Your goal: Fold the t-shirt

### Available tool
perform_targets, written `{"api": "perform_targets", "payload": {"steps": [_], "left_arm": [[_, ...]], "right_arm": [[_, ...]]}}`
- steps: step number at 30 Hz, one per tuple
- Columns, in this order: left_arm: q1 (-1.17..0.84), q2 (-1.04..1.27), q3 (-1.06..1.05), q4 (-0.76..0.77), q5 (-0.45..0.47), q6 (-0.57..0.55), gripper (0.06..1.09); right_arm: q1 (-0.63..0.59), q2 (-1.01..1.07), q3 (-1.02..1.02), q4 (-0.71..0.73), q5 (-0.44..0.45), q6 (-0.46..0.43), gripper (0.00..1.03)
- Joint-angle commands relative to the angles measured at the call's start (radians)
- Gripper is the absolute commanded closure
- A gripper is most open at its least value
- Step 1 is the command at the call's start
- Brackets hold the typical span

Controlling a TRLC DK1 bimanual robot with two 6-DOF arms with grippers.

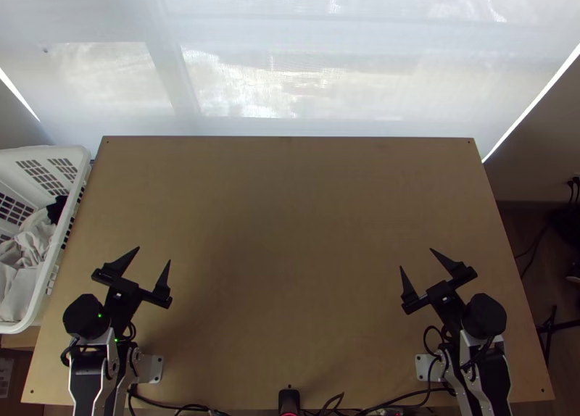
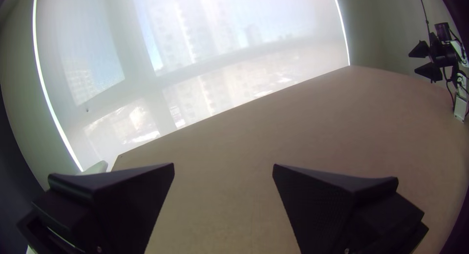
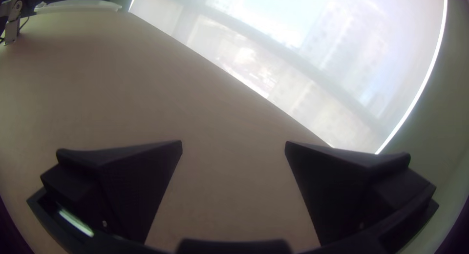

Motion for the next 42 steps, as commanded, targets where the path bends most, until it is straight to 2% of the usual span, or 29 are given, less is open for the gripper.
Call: {"api": "perform_targets", "payload": {"steps": [1, 9, 16, 20, 21, 22, 25, 33, 36, 39, 42], "left_arm": [[0.002, 0.0, 0.0, 0.0, 0.0, 0.002, 0.1], [0.0, 0.0, 0.0, 0.0, 0.0, 0.002, 0.1], [0.0, 0.0, 0.0, 0.0, 0.0, 0.002, 0.1], [0.0, 0.001, 0.0, 0.0, 0.0, 0.002, 0.1], [0.0, 0.001, 0.0, 0.0, 0.0, 0.002, 0.1], [0.0, 0.0, 0.0, 0.0, 0.0, 0.002, 0.1], [0.0, 0.0, 0.001, 0.0, 0.0, 0.002, 0.1], [0.0, 0.001, 0.0, 0.0, 0.0, 0.002, 0.1], [0.002, 0.0, 0.0, 0.0, 0.0, 0.002, 0.1], [0.0, 0.0, 0.0, 0.0, 0.0, 0.002, 0.1], [0.0, 0.0, 0.001, 0.0, 0.0, 0.002, 0.1]], "right_arm": [[0.003, 0.0, 0.0, 0.0, 0.0, 0.0, 0.05], [0.061, 0.0, 0.0, 0.001, -0.009, 0.015, 0.05], [-0.039, -0.001, 0.003, 0.013, -0.009, 0.038, 0.05], [-0.039, -0.003, 0.006, 0.084, 0.015, 0.04, 0.05], [-0.032, -0.003, 0.006, 0.124, 0.029, 0.003, 0.05], [-0.031, -0.003, 0.006, 0.161, 0.029, -0.071, 0.05], [-0.037, -0.004, 0.008, 0.216, 0.04, -0.071, 0.05], [-0.068, -0.003, 0.037, 0.197, 0.146, -0.071, 0.05], [-0.075, 0.006, 0.082, 0.144, 0.146, -0.1, 0.05], [-0.066, 0.129, 0.164, 0.081, 0.146, -0.135, 0.05], [-0.057, 0.272, 0.253, 0.081, 0.172, -0.103, 0.05]]}}
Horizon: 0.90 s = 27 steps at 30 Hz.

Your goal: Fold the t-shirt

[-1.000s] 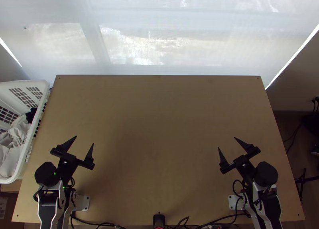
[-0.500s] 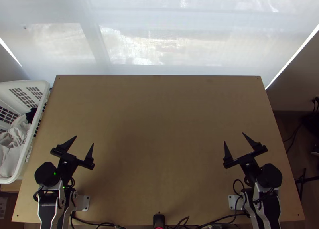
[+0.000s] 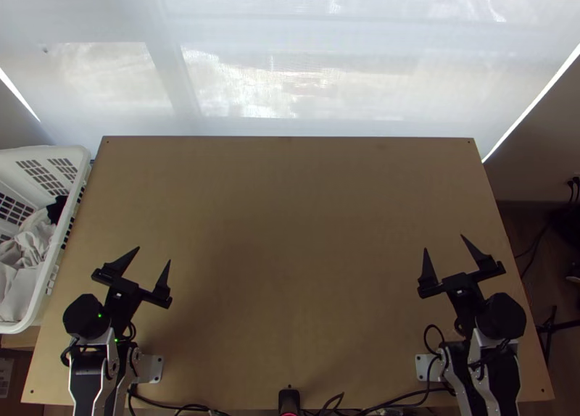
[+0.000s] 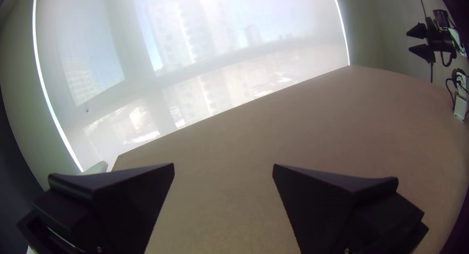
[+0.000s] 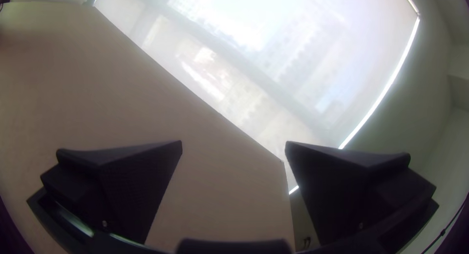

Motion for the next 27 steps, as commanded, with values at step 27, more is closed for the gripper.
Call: {"api": "perform_targets", "payload": {"steps": [27], "left_arm": [[-0.023, 0.0, 0.0, 0.013, 0.006, -0.049, 0.1]], "right_arm": [[-0.015, 0.923, 0.812, -0.586, 0.287, 0.496, 0.05]]}}
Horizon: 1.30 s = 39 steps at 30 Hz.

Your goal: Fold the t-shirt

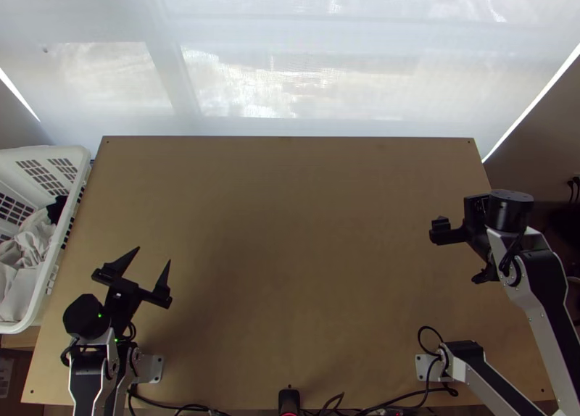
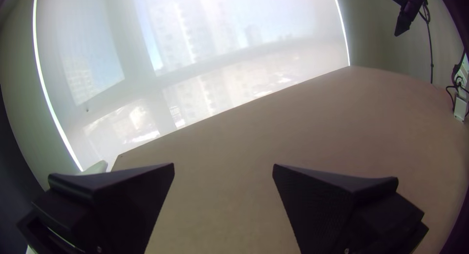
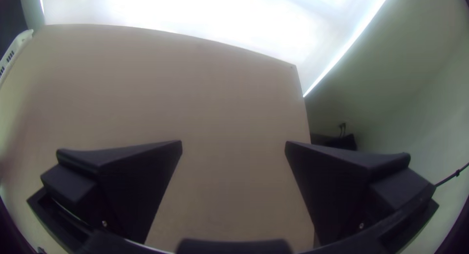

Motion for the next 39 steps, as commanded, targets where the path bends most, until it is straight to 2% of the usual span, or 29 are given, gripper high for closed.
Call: {"api": "perform_targets", "payload": {"steps": [1, 3, 4, 6, 9, 12, 14, 15, 18, 22, 25, 27, 30, 32, 34, 37, 39], "left_arm": [[-0.044, 0.001, 0.0, 0.012, 0.005, -0.04, 0.1], [-0.023, 0.003, 0.001, -0.008, 0.005, 0.058, 0.1], [-0.009, 0.0, 0.003, -0.006, 0.006, 0.067, 0.1], [-0.027, -0.002, 0.004, 0.003, 0.006, 0.049, 0.1], [-0.081, -0.002, 0.001, 0.023, 0.008, -0.063, 0.1], [-0.092, -0.002, 0.001, 0.069, -0.024, -0.116, 0.1], [-0.079, 0.0, 0.001, 0.118, -0.181, -0.178, 0.1], [-0.083, -0.002, 0.003, 0.133, -0.231, -0.211, 0.1], [-0.05, -0.002, 0.017, 0.133, -0.285, -0.203, 0.1], [-0.02, 0.024, 0.104, 0.086, -0.276, -0.186, 0.1], [-0.015, 0.228, 0.25, 0.049, -0.273, -0.189, 0.1], [0.075, 0.391, 0.382, 0.026, -0.257, -0.246, 0.1], [0.306, 0.597, 0.586, 0.018, -0.084, -0.356, 0.1], [0.427, 0.721, 0.719, 0.028, -0.017, -0.412, 0.1], [0.482, 0.853, 0.86, -0.003, -0.037, -0.401, 0.1], [0.606, 1.021, 1.023, -0.046, -0.04, -0.45, 0.1], [0.678, 1.124, 1.101, -0.072, -0.046, -0.432, 0.1]], "right_arm": [[-0.055, 0.075, 0.051, -0.054, 0.053, 0.031, 0.05], [-0.069, 0.088, 0.061, -0.055, 0.061, 0.028, 0.05], [-0.074, 0.092, 0.067, -0.057, 0.061, 0.028, 0.05], [-0.084, 0.097, 0.071, -0.06, 0.061, 0.03, 0.05], [-0.114, 0.103, 0.071, -0.065, 0.066, 0.028, 0.05], [-0.127, 0.103, 0.063, -0.069, 0.067, 0.028, 0.05], [-0.129, 0.101, 0.048, -0.069, 0.066, 0.033, 0.05], [-0.13, 0.103, 0.038, -0.066, 0.066, 0.035, 0.05], [-0.13, 0.103, 0.014, -0.052, 0.066, 0.036, 0.05], [-0.127, 0.103, 0.002, -0.045, 0.066, 0.033, 0.05], [-0.12, 0.104, 0.002, -0.043, 0.066, 0.035, 0.05], [-0.111, 0.104, 0.002, -0.042, 0.066, 0.033, 0.05], [-0.097, 0.103, 0.002, -0.042, 0.066, 0.033, 0.05], [-0.092, 0.101, 0.006, -0.043, 0.066, 0.033, 0.05], [-0.089, 0.098, 0.011, -0.043, 0.066, 0.035, 0.05], [-0.078, 0.095, 0.018, -0.045, 0.066, 0.035, 0.05], [-0.071, 0.092, 0.018, -0.046, 0.066, 0.035, 0.05]]}}
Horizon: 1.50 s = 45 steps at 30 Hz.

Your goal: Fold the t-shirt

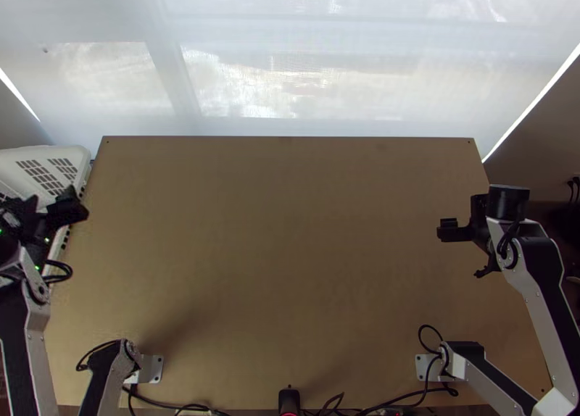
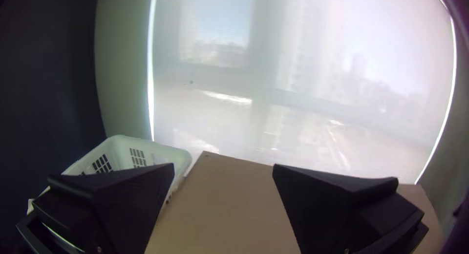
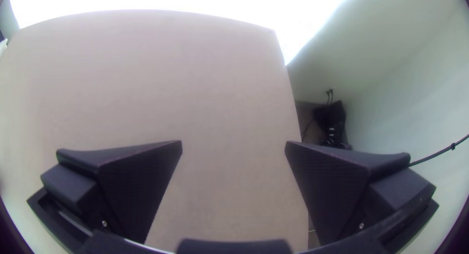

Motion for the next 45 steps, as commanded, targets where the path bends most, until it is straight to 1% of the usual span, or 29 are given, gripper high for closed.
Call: {"api": "perform_targets", "payload": {"steps": [1, 2, 4, 6, 10, 14, 17, 22, 27, 31, 32, 38, 43, 45], "left_arm": [[0.291, 0.419, 0.385, -0.103, 0.009, -0.023, 0.1], [0.305, 0.465, 0.428, -0.135, -0.018, 0.003, 0.1], [0.351, 0.529, 0.466, -0.124, -0.052, 0.028, 0.1], [0.4, 0.606, 0.515, -0.136, -0.055, 0.028, 0.1], [0.481, 0.761, 0.612, -0.178, -0.092, 0.0, 0.1], [0.547, 0.902, 0.65, -0.107, -0.095, 0.002, 0.11], [0.604, 1.009, 0.713, -0.139, -0.095, 0.042, 0.11], [0.673, 1.164, 0.784, -0.13, -0.096, 0.048, 0.11], [0.685, 1.296, 0.843, -0.138, -0.107, 0.144, 0.11], [0.671, 1.397, 0.9, -0.21, -0.106, 0.183, 0.11], [0.667, 1.427, 0.922, -0.231, -0.107, 0.187, 0.11], [0.679, 1.54, 1.053, -0.25, -0.11, 0.186, 0.11], [0.682, 1.64, 1.187, -0.276, -0.156, 0.196, 0.11], [0.684, 1.698, 1.262, -0.333, -0.167, 0.196, 0.11]], "right_arm": [[0.023, -0.007, 0.008, -0.003, 0.0, -0.001, 0.05], [0.023, -0.007, 0.008, -0.004, 0.0, -0.001, 0.05], [0.028, -0.007, 0.007, -0.006, 0.0, -0.001, 0.05], [0.031, -0.007, 0.003, -0.006, 0.0, -0.001, 0.05], [0.042, -0.007, -0.003, -0.009, 0.0, 0.001, 0.05], [0.045, -0.009, -0.004, -0.018, 0.0, 0.001, 0.05], [0.045, -0.015, -0.009, -0.026, 0.0, -0.001, 0.05], [0.046, -0.018, -0.012, -0.038, 0.0, -0.004, 0.05], [0.046, -0.015, -0.012, -0.041, 0.002, -0.005, 0.05], [0.045, -0.013, -0.018, -0.044, 0.002, -0.008, 0.05], [0.045, -0.013, -0.023, -0.044, 0.002, -0.01, 0.05], [0.037, -0.015, -0.035, -0.046, 0.011, -0.021, 0.05], [0.032, -0.015, -0.038, -0.046, 0.025, -0.031, 0.05], [0.029, -0.015, -0.038, -0.047, 0.028, -0.033, 0.05]]}}
